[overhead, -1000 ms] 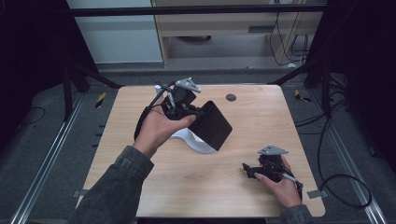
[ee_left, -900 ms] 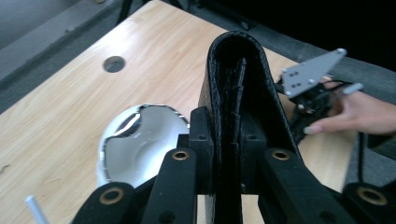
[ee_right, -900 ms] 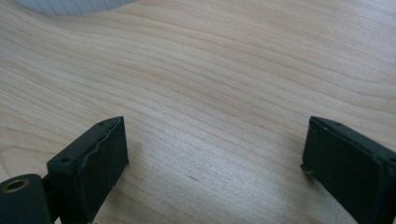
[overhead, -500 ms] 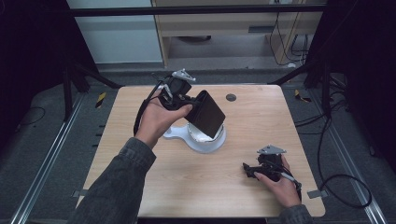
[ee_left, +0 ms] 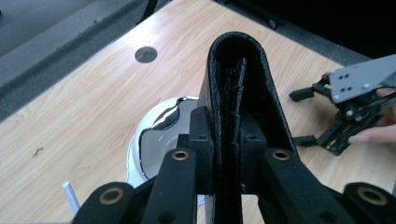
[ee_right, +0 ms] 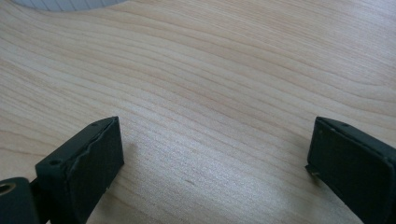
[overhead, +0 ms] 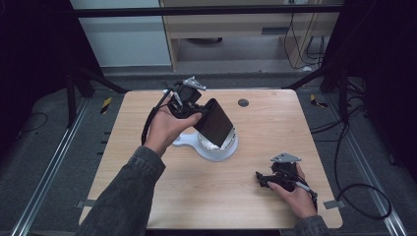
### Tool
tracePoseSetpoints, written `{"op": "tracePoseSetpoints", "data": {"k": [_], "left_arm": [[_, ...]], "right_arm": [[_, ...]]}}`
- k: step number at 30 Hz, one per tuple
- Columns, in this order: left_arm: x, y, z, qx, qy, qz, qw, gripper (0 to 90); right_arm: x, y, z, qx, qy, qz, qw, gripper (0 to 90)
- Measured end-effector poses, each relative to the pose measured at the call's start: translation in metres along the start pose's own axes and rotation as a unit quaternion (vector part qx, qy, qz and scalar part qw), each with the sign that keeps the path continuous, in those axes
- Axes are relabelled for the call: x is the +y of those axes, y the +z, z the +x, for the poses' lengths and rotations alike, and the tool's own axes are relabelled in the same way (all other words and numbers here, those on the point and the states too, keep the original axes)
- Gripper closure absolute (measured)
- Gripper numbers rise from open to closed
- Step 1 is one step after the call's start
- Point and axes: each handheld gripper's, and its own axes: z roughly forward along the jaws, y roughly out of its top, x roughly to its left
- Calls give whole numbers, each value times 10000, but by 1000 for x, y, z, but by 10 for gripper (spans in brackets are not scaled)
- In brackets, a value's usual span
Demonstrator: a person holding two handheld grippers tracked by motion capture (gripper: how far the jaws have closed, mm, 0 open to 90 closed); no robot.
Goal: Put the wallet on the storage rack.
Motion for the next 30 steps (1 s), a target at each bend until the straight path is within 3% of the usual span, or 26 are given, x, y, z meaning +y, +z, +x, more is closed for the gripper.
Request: {"op": "tracePoseSetpoints", "data": {"k": [12, 23, 30], "left_arm": [[-3, 18, 10, 57, -237, -78, 9997, 797], [2, 11, 15, 127, -295, -180, 9993, 797], [-5, 26, 19, 68, -319, 2, 9995, 797]], "right_arm": [[-1, -1, 0, 15, -21, -9, 10000, 36], [-1, -1, 0, 58, -75, -15, 10000, 36], [-1, -1, 0, 58, -77, -14, 10000, 36]]}}
